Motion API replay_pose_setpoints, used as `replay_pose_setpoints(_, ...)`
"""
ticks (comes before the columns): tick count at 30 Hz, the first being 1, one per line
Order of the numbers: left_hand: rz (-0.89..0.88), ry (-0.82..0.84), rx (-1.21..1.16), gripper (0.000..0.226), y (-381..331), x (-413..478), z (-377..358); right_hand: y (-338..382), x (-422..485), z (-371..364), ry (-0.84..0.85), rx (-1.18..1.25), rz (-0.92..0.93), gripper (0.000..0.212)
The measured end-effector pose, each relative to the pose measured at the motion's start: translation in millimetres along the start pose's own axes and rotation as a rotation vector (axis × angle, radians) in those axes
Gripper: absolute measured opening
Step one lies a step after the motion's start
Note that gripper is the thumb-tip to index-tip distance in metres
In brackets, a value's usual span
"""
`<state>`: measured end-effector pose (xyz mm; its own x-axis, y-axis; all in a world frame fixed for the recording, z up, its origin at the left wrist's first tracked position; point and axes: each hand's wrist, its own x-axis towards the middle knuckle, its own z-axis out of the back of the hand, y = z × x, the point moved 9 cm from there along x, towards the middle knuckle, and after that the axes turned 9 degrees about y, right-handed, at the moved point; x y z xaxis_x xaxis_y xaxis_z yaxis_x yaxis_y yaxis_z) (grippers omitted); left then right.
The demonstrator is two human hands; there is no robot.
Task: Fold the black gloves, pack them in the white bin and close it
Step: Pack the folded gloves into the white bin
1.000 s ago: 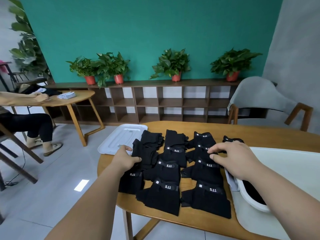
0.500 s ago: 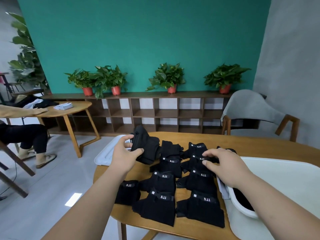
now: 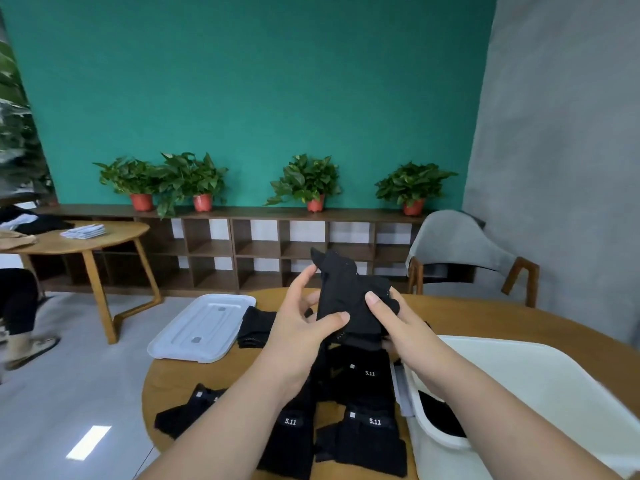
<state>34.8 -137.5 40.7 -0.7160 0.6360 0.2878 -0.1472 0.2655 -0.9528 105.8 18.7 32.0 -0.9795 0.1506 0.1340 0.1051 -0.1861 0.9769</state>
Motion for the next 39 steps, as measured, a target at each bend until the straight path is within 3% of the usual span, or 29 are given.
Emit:
replay_pose_setpoints(4, 0.051, 0.085, -0.097, 0.095, 4.0, 2.5, -24.8, -0.4, -12.1, 14.3, -0.045, 0.15, -0.035, 0.054)
replay_pose_setpoints(8, 0.077, 0.089, -0.216, 0.078, 2.7, 6.0, -48.6, 7.0, -25.4, 28.4, -0.092, 0.16, -0.033, 0.032)
replay_pose_setpoints(16, 0.108, 0.041, -0.263, 0.052, 9.3, 15.0, -88.9, 7.6, -53.9, 56.9, -0.065, 0.251, -0.062, 0.034)
replay_pose_setpoints(22, 0.26, 0.106, -0.234, 0.065, 44.7, 24.7, -119.9, 0.3, -78.8, 109.0, -0.22, 0.147, -0.115, 0.026)
replay_pose_setpoints(25, 0.291, 0.153, -0.144, 0.046, 58.0, 27.0, -133.2, -6.6, -94.7, 131.2, -0.245, 0.1, -0.185, 0.025)
replay_pose_setpoints(29, 0.185, 0.114, 0.318, 0.034, 55.7, 26.4, -129.2, -11.1, -119.5, 163.2, -0.281, -0.099, -0.285, 0.02)
replay_pose_setpoints(33, 0.066, 0.218, 0.617, 0.03, 63.9, 19.2, -134.6, -16.9, -138.2, 191.2, -0.31, -0.31, -0.406, 0.018)
replay_pose_setpoints(36, 0.023, 0.261, 0.729, 0.034, 72.8, 14.1, -143.0, -29.4, -140.5, 203.4, -0.325, -0.472, -0.505, 0.018)
replay_pose_setpoints(39, 0.012, 0.249, 0.747, 0.036, 76.7, 12.3, -144.5, -50.8, -128.8, 204.9, -0.257, -0.796, -0.633, 0.026)
